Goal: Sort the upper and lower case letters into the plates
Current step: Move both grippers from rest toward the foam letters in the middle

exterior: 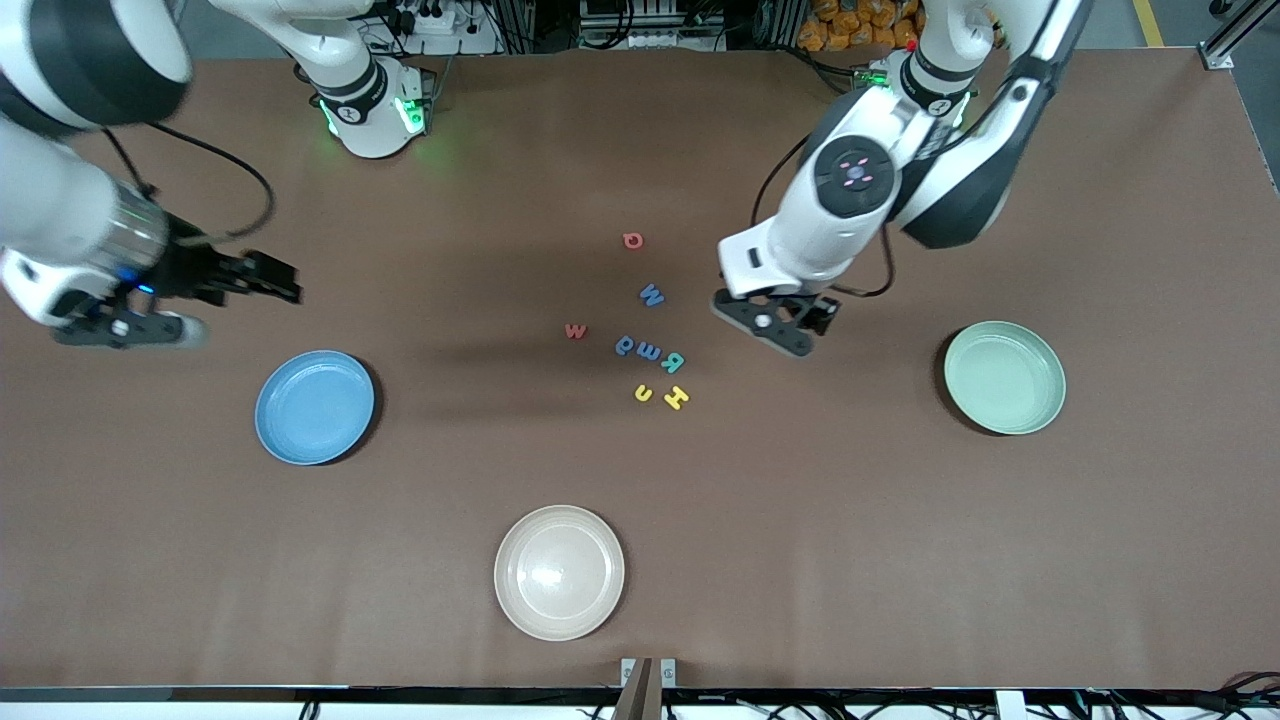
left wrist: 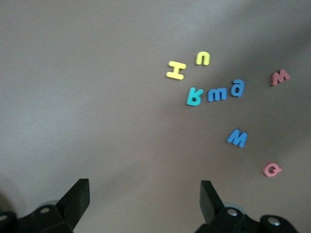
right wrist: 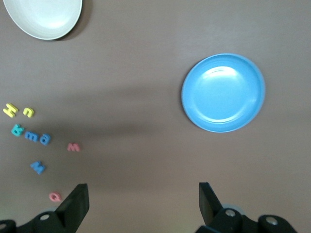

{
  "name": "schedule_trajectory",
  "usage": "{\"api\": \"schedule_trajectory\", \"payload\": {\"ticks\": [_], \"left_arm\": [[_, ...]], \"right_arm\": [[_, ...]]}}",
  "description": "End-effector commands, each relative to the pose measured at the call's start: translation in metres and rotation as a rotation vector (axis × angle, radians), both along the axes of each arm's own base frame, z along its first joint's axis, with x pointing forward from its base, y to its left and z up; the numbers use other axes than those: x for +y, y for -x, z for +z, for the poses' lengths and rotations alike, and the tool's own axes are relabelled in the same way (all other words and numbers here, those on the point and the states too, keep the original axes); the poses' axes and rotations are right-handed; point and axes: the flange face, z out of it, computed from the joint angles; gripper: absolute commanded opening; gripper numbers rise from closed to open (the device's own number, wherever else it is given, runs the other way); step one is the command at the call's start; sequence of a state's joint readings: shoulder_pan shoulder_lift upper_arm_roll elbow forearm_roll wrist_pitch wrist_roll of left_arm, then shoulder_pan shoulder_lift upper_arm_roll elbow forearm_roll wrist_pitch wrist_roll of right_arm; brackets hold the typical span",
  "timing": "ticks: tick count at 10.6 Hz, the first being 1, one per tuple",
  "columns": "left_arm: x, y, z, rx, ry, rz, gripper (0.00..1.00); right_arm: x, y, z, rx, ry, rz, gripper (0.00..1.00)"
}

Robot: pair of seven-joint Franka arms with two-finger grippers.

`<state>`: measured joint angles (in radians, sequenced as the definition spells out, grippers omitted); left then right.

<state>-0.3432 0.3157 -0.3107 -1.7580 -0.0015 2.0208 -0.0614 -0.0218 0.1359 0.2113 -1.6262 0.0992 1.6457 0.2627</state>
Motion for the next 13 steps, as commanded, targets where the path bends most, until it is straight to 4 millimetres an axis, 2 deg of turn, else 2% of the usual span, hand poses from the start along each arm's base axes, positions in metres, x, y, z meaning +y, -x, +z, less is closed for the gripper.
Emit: {"api": "schedule_trajectory", "payload": {"ticks": [1,4,5,6,8,10,11,12,13], "left_arm": [[-0.031,0.009,-0.025,-0.018,-0.002,-0.027,1.00],[-0.064,0.016,-0.073,-0.059,-0.008,-0.092,1.00],[-0.070,0.008,-0.090,-0.084,-0.006,-0.103,1.00],[-0.080,0.004,-0.100,-0.108,-0.017,-0.116,0.95],[-0.082,-0.019,-0.107,-0.143,-0.035,-0.111,0.85],[-0.077,-0.035,-0.113,-0.153,-0.035,-0.087,0.77],[-0.084,-0.035,-0.119,-0.150,-0.034,-0.076,0.72],[-0.091,-0.035,-0.126,-0.154,-0.035,-0.082,0.69],[-0.094,-0.037,-0.129,-0.159,-0.039,-0.082,0.67]], "right_arm": [[0.052,0.004,-0.058,0.037,0.004,-0.140,1.00],[0.100,0.000,-0.124,0.113,0.025,-0.389,1.00],[0.106,-0.004,-0.143,0.146,0.040,-0.488,1.00],[0.111,-0.007,-0.155,0.174,0.049,-0.544,1.00],[0.125,-0.012,-0.185,0.205,0.067,-0.699,1.00],[0.133,-0.020,-0.197,0.221,0.080,-0.886,1.00],[0.132,-0.023,-0.199,0.232,0.087,-0.936,1.00],[0.136,-0.022,-0.207,0.246,0.099,-0.950,1.00],[0.150,-0.017,-0.216,0.250,0.112,-0.930,1.00]]}}
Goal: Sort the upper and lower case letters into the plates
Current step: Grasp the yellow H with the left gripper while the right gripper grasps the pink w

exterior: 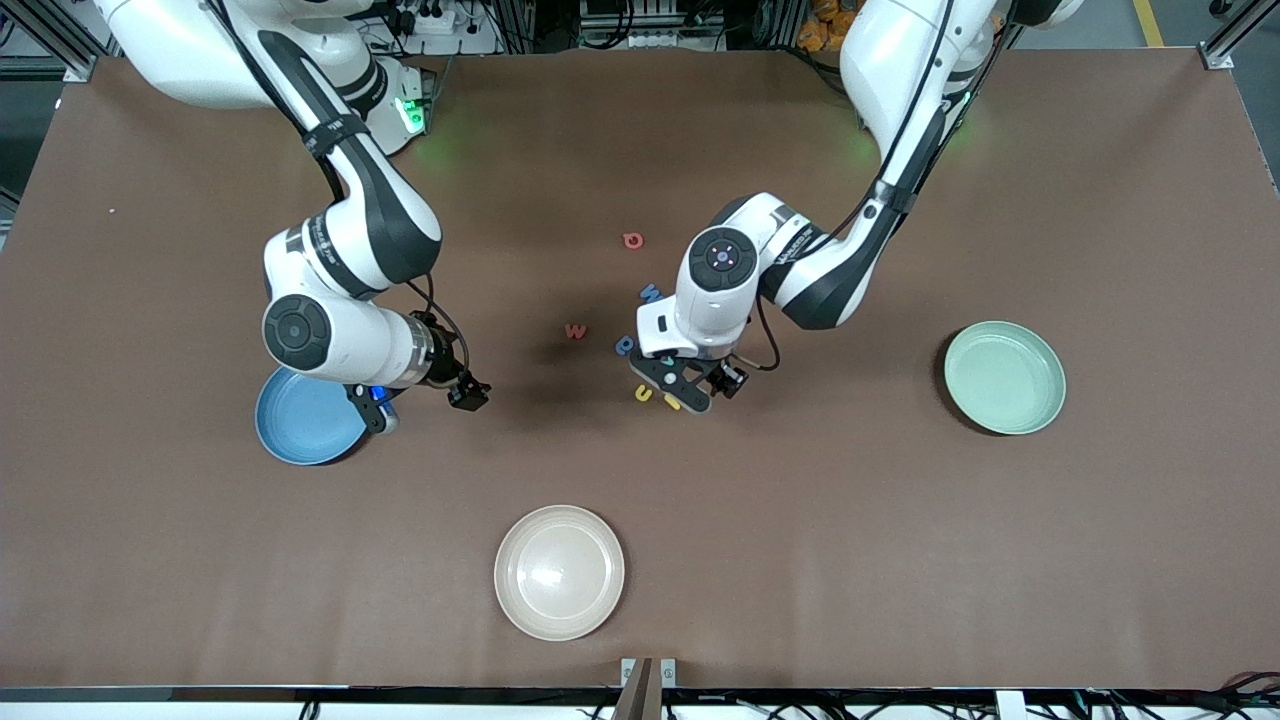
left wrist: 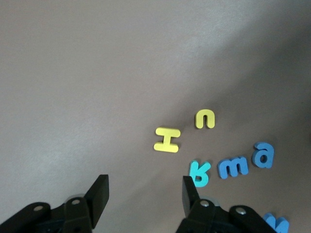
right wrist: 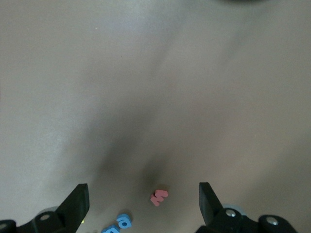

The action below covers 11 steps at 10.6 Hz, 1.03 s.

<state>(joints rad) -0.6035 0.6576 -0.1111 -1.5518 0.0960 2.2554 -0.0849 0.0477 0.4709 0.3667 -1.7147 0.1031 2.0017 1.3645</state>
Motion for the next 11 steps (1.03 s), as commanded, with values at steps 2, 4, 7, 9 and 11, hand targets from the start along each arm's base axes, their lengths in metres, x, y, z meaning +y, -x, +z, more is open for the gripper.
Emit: {"api": "schedule_trajectory", "payload": {"ticks": [2,4,7,9,11], "left_arm": [[-0.028,-0.003,-0.020,-0.037,0.008,-0.005,0.66],[-0.026,-0.009,-0.038,-0.063,0.024,-0.005,0.67],[-0.031,-0.011,-0.059,-0.082,0.042,-0.017,0.66],[-0.030,-0.011,-0.069,-0.083,0.026,-0.018,0.65],[-0.026,-0.011,-0.077,-0.081,0.009,-0.030,0.61]], "right_arm": [[0.044,0.007,-0.020,0.050,0.041,-0.105,1.00],[0.070,0.008,-0.027,0.006,0.036,-0.264,1.00],[0.075,0.022,-0.062,0.027,0.121,-0.289,1.00],[0.075,0.022,-0.072,0.048,0.137,-0.351,1.00],[0.086,0.026,-0.081,0.045,0.129,-0.354,1.00]]}}
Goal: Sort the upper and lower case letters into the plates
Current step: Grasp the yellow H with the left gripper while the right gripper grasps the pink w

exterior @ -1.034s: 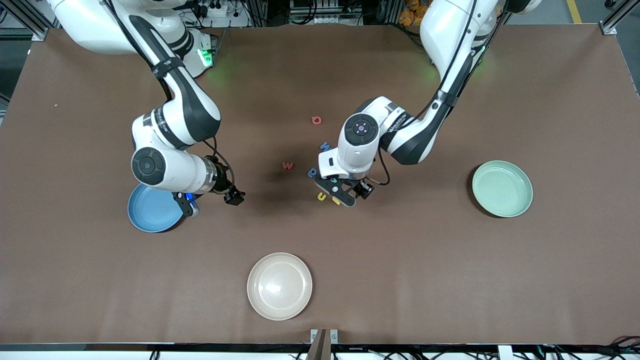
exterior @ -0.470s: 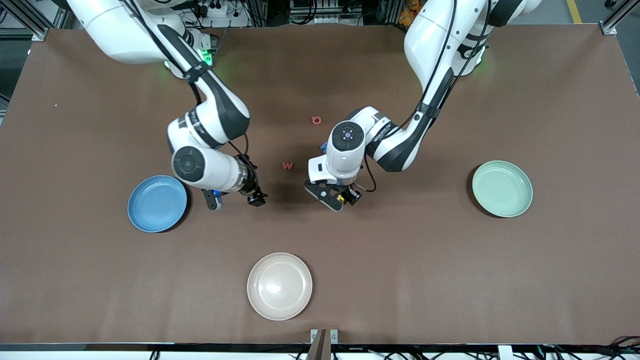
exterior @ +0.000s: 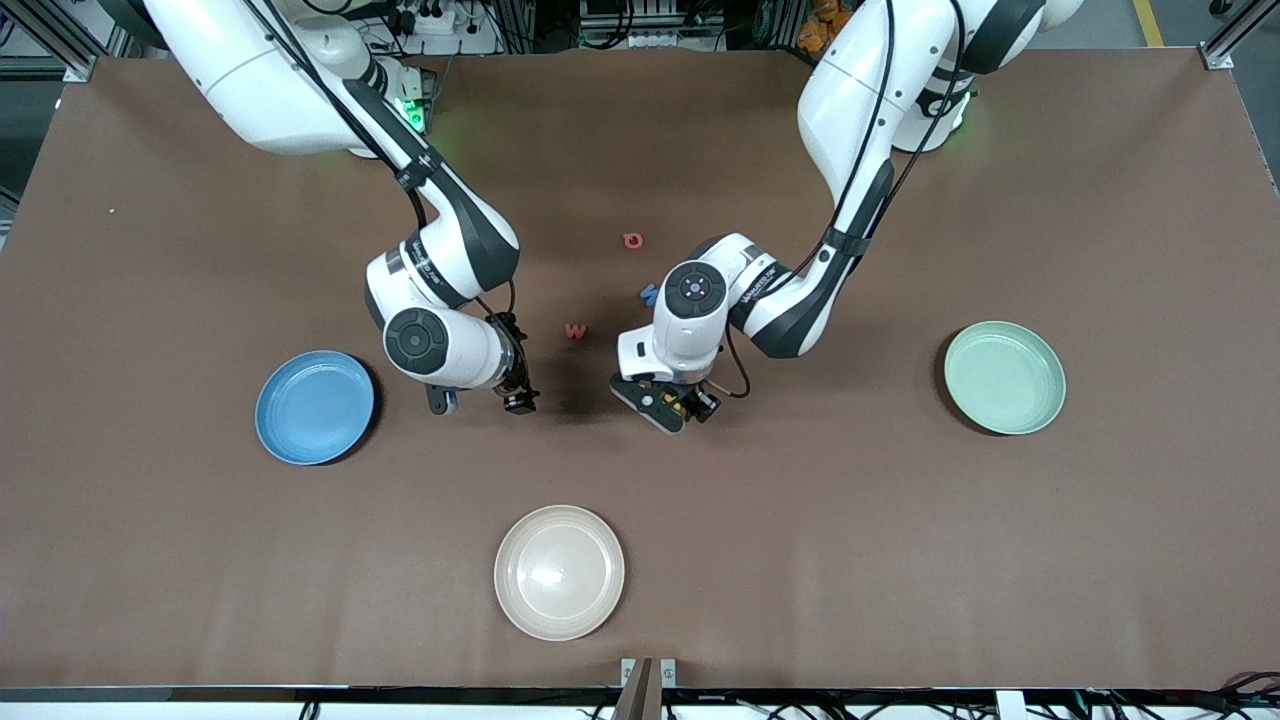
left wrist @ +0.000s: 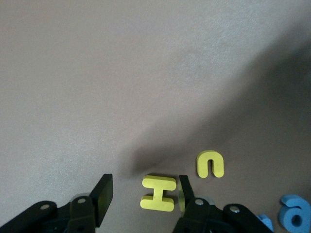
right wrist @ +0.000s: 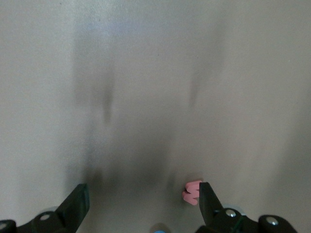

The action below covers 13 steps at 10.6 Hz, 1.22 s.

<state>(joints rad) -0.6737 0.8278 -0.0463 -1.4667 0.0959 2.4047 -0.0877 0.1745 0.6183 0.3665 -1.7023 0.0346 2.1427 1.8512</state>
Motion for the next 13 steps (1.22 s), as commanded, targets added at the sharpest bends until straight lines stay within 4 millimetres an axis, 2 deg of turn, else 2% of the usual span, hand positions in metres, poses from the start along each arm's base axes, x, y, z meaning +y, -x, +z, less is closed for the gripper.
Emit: {"api": "schedule_trajectory", "payload": {"ticks": [1,2,4,8,9,10,11,12,13], "left_arm": [[-0.003,-0.002,-0.010,-0.012,-0.016,-0.008,0.61],[-0.005,0.001,-0.015,-0.007,-0.019,-0.007,0.61],[-0.008,0.005,-0.020,-0.001,-0.021,0.000,0.61],[-0.008,0.008,-0.026,0.005,-0.028,-0.006,0.60],[-0.008,0.007,-0.029,0.006,-0.029,-0.005,0.53],[-0.007,0.008,-0.030,0.008,-0.032,-0.006,0.33],[-0.007,0.008,-0.029,0.007,-0.031,-0.004,0.07],[-0.006,0.006,-0.024,0.002,-0.027,-0.001,0.00],[0.003,-0.006,-0.012,-0.020,-0.030,0.015,0.00]], "right_arm": [[0.014,0.007,-0.010,0.003,0.020,-0.044,1.00],[0.018,0.010,-0.017,0.019,0.023,-0.060,1.00],[0.040,0.025,-0.023,0.025,0.038,-0.073,1.00],[0.055,0.049,-0.044,0.042,0.065,-0.103,1.00],[0.059,0.056,-0.048,0.029,0.065,-0.121,1.00],[0.061,0.061,-0.051,0.013,0.089,-0.128,1.00],[0.065,0.066,-0.052,0.000,0.120,-0.149,1.00],[0.070,0.074,-0.053,-0.023,0.155,-0.148,1.00],[0.073,0.077,-0.051,-0.042,0.167,-0.152,1.00]]}}
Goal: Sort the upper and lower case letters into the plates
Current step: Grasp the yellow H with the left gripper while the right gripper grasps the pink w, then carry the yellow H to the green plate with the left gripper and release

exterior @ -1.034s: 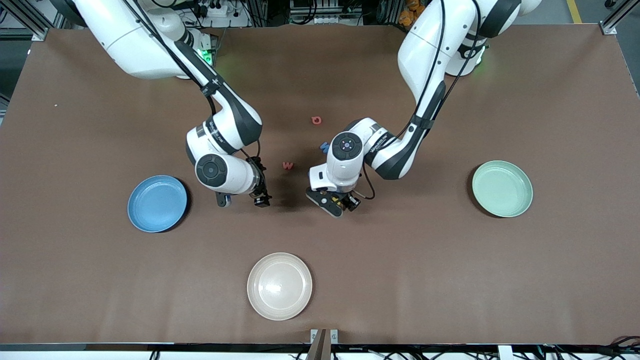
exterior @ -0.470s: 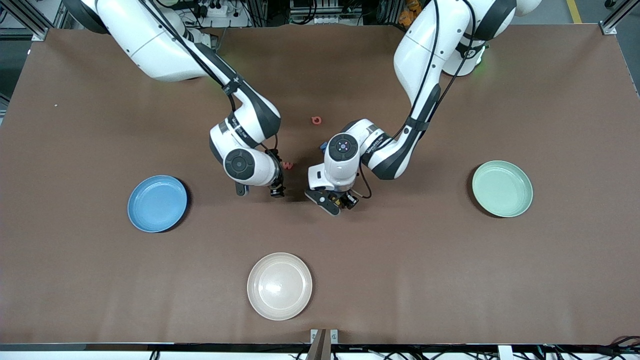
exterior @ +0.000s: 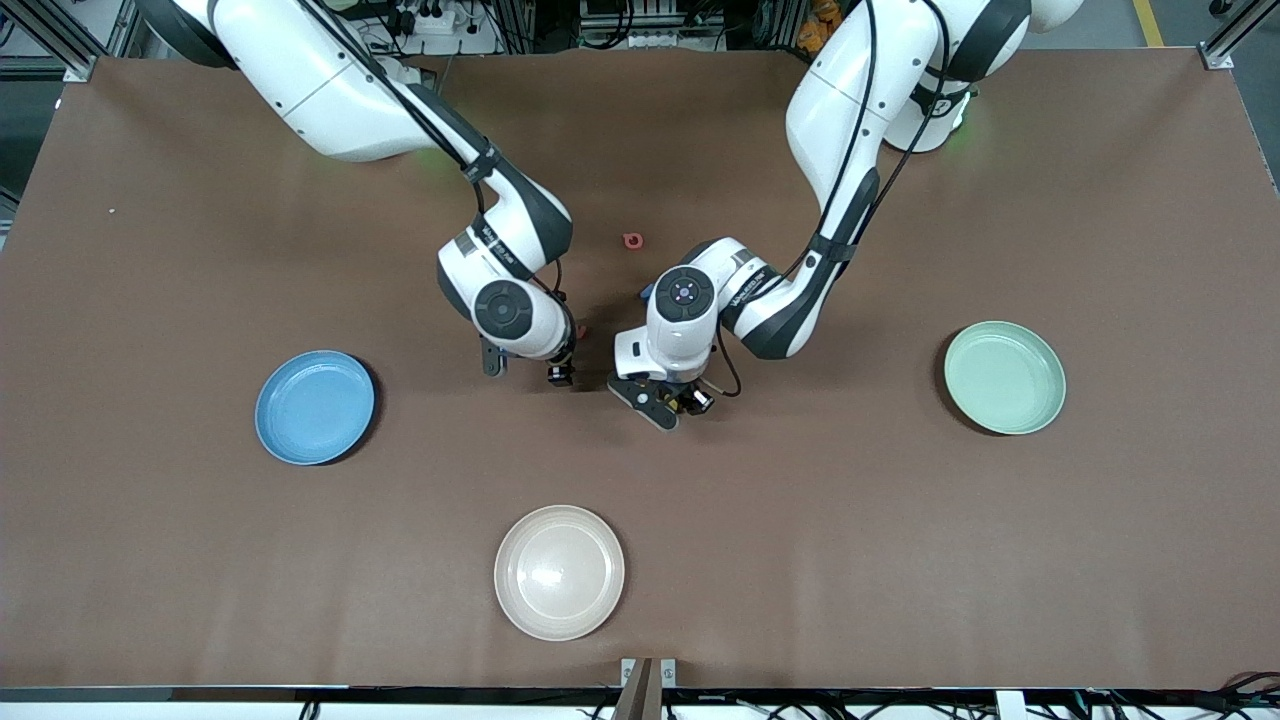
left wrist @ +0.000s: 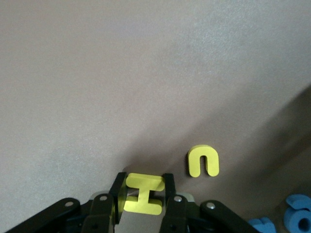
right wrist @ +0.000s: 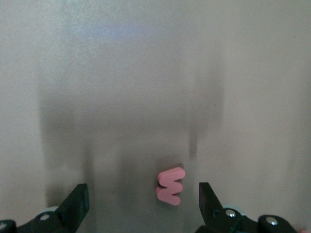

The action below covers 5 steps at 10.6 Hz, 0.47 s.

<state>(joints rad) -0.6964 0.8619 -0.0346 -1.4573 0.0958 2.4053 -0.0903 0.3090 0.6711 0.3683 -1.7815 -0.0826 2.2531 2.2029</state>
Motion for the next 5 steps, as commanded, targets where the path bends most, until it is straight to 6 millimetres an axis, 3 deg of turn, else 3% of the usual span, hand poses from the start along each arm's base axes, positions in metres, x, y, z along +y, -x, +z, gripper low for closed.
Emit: {"api": "schedule_trajectory", "payload": {"ticks": [1,2,5], "left_arm": [[0.022,-0.026,0.028,-0.056,-0.005,0.043,0.00],[0.029,-0.032,0.051,-0.064,0.004,0.062,0.00],[0.094,-0.068,0.106,-0.042,-0.025,0.109,0.00]], "right_arm": [[0.009,0.013,0.005,-0.055,0.031,-0.028,1.00],[0.015,0.020,0.006,-0.072,0.047,-0.020,1.00],[0.012,0.042,0.009,-0.177,0.101,-0.027,1.00]]}}
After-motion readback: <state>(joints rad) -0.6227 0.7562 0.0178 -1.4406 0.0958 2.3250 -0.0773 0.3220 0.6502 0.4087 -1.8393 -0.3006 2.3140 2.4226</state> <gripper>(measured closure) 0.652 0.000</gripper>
